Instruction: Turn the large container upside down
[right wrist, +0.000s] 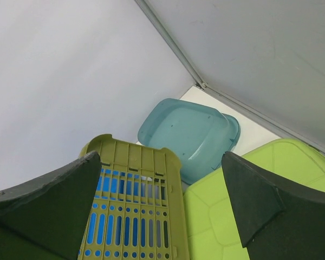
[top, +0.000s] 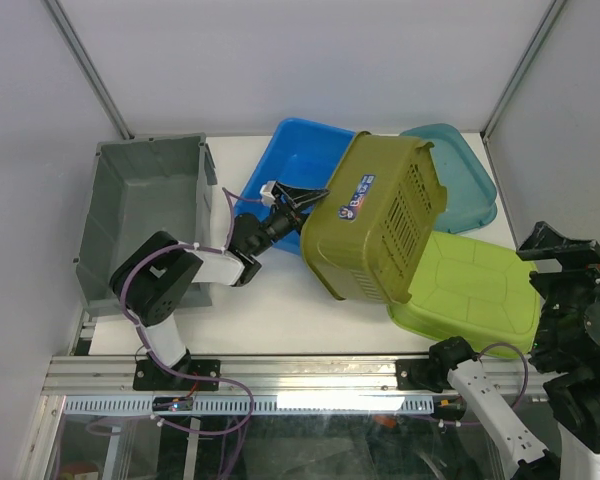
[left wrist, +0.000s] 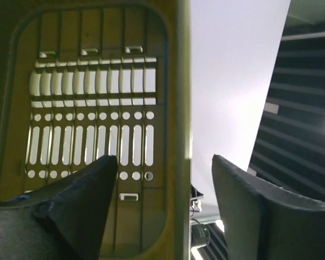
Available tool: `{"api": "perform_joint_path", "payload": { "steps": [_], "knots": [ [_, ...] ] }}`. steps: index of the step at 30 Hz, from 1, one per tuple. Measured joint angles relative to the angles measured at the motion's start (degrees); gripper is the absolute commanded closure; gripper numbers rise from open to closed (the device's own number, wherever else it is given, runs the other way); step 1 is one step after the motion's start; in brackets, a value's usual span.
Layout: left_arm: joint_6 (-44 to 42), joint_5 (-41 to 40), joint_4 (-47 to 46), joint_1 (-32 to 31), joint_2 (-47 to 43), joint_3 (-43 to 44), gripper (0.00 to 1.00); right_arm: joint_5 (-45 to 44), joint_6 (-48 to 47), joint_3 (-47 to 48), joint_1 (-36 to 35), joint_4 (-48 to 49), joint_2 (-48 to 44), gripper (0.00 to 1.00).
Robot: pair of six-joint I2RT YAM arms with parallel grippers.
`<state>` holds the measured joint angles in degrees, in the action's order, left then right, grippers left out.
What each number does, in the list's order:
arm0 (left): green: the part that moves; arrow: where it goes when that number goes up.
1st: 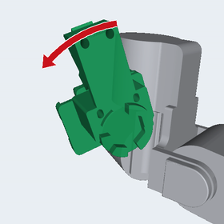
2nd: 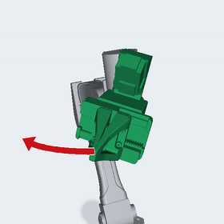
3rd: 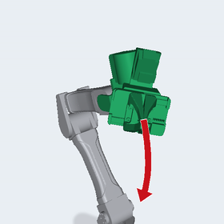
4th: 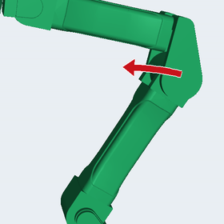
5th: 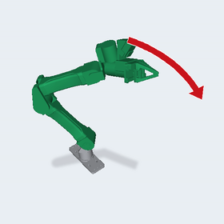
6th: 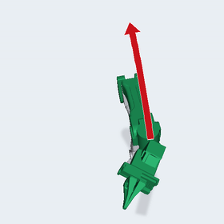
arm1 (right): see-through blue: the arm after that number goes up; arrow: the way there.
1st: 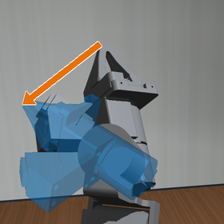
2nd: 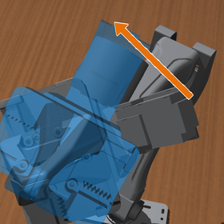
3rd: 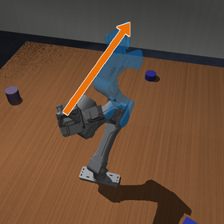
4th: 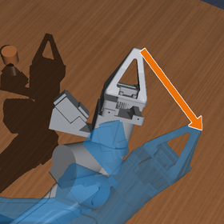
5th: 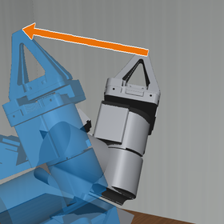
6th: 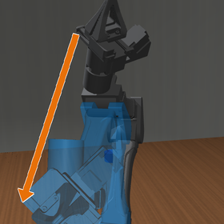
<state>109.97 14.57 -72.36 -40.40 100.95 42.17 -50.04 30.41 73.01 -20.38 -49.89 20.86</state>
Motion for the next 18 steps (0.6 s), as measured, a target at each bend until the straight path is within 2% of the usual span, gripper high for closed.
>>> {"api": "perform_joint_path", "payload": {
  "steps": [3,9,13,18],
  "knots": [
    [0.2,0.7,0.2,2.3,0.1,-2.3,0.14,0.5,0.1,-0.9,0.0,0.3,0.1,0.03],
    [-1.6,3.0,4.1,4.9,-1.1,-4.6,0.08,1.6,0.2,-2.2,0.0,0.7,0.4,0.03],
    [-6.2,3.6,13.4,6.4,-6.9,-5.6,0.03,2.2,0.4,-2.5,0.0,0.8,0.5,0.03],
    [-17.0,1.6,30.5,7.5,-16.9,-3.9,0.01,3.5,0.9,-3.6,-0.1,1.2,0.7,0.03]
  ]
}}
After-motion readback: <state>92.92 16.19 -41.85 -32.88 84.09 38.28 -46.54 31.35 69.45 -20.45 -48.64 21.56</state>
